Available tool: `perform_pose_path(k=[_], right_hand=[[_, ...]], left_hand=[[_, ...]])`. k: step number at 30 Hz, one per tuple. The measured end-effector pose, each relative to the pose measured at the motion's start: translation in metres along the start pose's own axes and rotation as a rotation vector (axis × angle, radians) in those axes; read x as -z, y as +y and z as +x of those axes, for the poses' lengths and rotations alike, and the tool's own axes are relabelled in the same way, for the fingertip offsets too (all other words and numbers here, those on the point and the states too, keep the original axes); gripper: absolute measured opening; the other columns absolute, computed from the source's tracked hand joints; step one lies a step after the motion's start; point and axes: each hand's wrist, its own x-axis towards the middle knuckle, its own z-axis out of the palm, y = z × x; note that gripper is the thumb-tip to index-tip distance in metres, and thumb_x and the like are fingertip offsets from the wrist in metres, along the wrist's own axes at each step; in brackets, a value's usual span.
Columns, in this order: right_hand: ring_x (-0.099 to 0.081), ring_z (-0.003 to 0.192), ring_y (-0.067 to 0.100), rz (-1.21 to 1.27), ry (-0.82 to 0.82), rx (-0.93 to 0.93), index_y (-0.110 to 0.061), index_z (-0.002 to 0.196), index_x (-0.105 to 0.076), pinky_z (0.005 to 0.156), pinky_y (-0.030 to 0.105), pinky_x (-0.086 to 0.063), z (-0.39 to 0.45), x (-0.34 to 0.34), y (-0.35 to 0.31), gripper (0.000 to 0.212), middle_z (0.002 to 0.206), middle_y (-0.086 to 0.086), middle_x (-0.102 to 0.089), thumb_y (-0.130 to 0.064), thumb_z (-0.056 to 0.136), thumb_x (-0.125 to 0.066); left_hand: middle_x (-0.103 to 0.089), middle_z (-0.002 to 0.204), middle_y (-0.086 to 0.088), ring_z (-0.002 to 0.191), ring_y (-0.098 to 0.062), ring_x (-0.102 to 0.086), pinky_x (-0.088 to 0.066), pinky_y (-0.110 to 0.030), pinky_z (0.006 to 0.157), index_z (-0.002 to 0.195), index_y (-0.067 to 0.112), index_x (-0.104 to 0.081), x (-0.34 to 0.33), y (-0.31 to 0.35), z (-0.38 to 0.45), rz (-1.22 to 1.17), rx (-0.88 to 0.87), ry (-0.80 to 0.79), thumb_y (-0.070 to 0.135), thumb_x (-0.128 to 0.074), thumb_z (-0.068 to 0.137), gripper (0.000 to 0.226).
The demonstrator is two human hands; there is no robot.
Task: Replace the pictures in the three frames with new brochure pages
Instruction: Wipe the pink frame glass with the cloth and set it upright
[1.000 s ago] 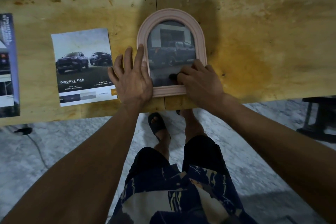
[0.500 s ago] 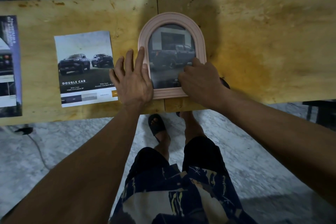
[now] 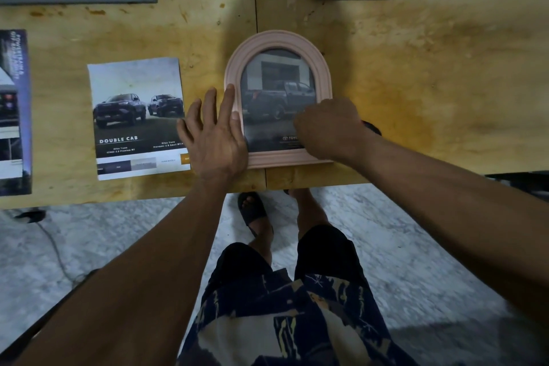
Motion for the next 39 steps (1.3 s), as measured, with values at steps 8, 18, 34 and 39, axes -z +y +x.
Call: perform_pose_path(k=[8, 18, 34, 39], right_hand=[[-0.049, 0.104, 0.033, 0.448, 0.380, -0.568, -0.014, 0.097, -0.067, 0.066, 0.038, -0.044, -0.013, -0.028, 0.068, 0.026, 0.098, 0.008, -0.056, -0.024, 0.094, -0.043], [-0.034, 0.125, 0.035, 0.445, 0.360, -0.656, -0.020, 0.149, -0.030, 0.083, 0.050, -0.041, -0.033, -0.105, 0.052, 0.062, 0.154, -0.001, -0.028, -0.020, 0.089, -0.045], [-0.052, 0.108, 0.035, 0.733, 0.525, -0.648, -0.011, 0.119, -0.058, 0.085, 0.046, -0.046, -0.022, -0.057, 0.029, 0.032, 0.117, 0.014, -0.057, -0.016, 0.089, -0.048], [-0.055, 0.107, 0.028, 1.279, 0.338, -0.677, -0.006, 0.123, -0.050, 0.077, 0.029, -0.036, -0.011, -0.055, 0.017, 0.033, 0.117, 0.012, -0.058, -0.017, 0.092, -0.052]], left_hand=[[-0.023, 0.163, 0.004, 0.148, -0.028, -0.018, -0.012, -0.058, 0.118, 0.155, 0.043, -0.020, 0.001, -0.002, -0.001, 0.003, -0.015, -0.011, 0.044, -0.021, 0.107, 0.049], [-0.025, 0.162, 0.001, 0.145, -0.032, -0.023, -0.019, -0.058, 0.115, 0.156, 0.041, -0.018, 0.003, 0.001, -0.002, 0.047, -0.052, -0.001, 0.043, -0.020, 0.106, 0.050], [-0.035, 0.155, 0.001, 0.137, -0.032, -0.028, -0.027, -0.059, 0.108, 0.149, 0.034, -0.034, 0.028, 0.013, 0.007, -0.008, -0.029, -0.094, 0.040, -0.037, 0.103, 0.047], [-0.049, 0.135, -0.014, 0.125, -0.037, -0.041, -0.034, -0.054, 0.102, 0.131, 0.020, -0.054, 0.038, 0.030, 0.010, -0.107, 0.188, -0.081, 0.037, -0.051, 0.098, 0.037]])
